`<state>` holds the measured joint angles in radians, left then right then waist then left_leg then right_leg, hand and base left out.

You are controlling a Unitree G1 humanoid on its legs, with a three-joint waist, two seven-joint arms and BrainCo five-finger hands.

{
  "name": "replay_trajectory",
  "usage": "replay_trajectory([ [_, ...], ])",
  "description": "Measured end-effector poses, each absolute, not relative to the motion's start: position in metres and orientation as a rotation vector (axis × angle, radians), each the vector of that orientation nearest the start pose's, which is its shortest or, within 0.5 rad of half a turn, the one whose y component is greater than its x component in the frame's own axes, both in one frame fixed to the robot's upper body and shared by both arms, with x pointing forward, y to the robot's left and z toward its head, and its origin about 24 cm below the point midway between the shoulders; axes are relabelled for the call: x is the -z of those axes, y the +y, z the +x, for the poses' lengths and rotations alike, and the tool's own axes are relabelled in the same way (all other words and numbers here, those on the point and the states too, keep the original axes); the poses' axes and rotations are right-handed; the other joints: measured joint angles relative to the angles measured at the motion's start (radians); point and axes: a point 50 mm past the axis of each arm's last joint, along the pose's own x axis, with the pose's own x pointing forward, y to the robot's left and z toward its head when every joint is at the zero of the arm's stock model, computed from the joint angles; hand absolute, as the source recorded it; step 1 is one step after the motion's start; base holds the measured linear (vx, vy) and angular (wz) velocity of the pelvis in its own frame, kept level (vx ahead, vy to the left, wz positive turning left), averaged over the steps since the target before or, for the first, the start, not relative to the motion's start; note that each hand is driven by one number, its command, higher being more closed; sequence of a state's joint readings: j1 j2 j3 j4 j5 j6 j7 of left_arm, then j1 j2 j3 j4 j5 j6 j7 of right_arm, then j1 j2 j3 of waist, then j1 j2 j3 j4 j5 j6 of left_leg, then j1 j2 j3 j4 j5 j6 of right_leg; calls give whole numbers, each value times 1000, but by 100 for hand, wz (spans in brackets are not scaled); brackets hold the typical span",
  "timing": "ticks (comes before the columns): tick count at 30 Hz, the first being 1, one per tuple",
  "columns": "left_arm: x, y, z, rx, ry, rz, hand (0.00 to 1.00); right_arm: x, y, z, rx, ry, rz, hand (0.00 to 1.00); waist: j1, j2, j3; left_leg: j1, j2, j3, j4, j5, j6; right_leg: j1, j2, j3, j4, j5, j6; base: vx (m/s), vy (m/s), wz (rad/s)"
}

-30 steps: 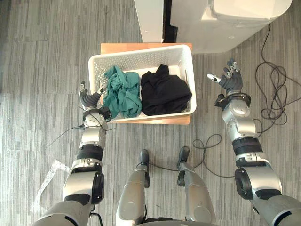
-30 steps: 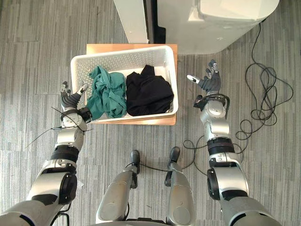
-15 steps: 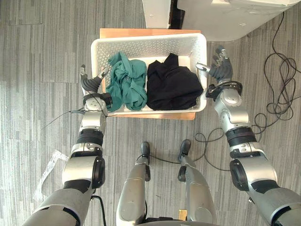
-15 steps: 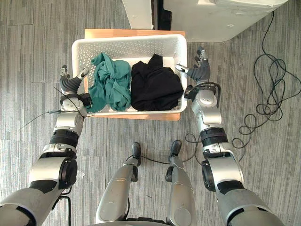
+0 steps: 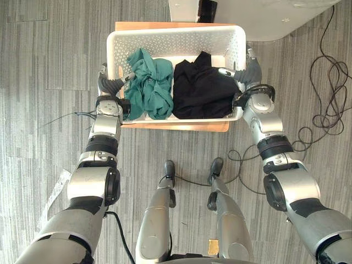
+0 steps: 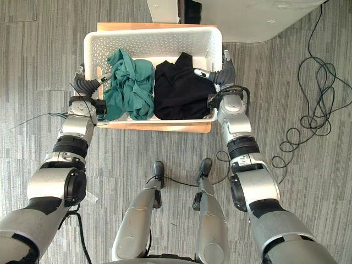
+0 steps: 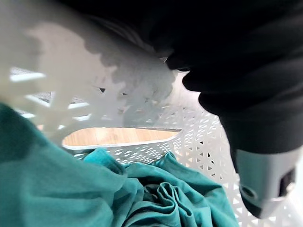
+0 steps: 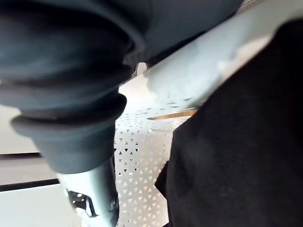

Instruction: Pick up the laundry basket with both hands and put the clothes into the washing machine.

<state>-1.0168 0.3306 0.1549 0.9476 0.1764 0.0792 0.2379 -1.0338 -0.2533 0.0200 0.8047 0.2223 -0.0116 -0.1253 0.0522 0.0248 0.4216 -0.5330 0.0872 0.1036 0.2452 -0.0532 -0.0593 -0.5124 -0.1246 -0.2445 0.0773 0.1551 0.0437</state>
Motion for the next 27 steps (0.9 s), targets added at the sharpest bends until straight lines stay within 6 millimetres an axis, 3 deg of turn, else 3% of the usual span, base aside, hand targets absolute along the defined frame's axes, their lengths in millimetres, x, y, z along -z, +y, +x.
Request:
replay_trajectory([
  [6,-182,227,411,-358,-7,463,0,-184,-149,415,-1,-125,-51,0,-13,-5,-2,-15,8,0,13,9,0,0,8,6,-14,0,0,-35,-29,2],
  [7,-182,228,411,-353,0,487,0,-183,-148,415,-3,-120,-50,100,-13,-6,-3,-16,9,1,15,9,0,0,9,7,-14,0,0,-34,-27,-6],
  [8,-183,229,411,-338,9,514,100,-180,-149,415,-9,-108,-51,100,-13,-6,-3,-18,12,1,18,9,0,0,11,7,-14,0,0,0,0,0],
  [12,-186,232,412,-311,38,586,100,-172,-153,415,-7,-75,-44,100,-13,-13,-7,-30,23,1,39,8,0,0,21,8,-15,0,0,-30,-40,-1],
  [20,-177,235,412,-250,125,671,100,-140,-164,411,28,59,-32,100,-19,-70,-39,-29,36,11,54,8,0,0,33,18,-18,7,-10,-15,-40,-5],
  [25,-165,229,412,-205,179,665,100,-130,-169,408,48,112,-8,100,-33,-71,-40,-10,37,20,58,8,-1,22,34,26,-32,15,-20,-11,-23,-5],
  [27,-157,224,412,-183,196,658,100,-112,-176,402,70,170,5,100,-36,-71,-40,26,36,30,44,10,-2,50,35,33,-40,16,-21,8,-21,-8],
])
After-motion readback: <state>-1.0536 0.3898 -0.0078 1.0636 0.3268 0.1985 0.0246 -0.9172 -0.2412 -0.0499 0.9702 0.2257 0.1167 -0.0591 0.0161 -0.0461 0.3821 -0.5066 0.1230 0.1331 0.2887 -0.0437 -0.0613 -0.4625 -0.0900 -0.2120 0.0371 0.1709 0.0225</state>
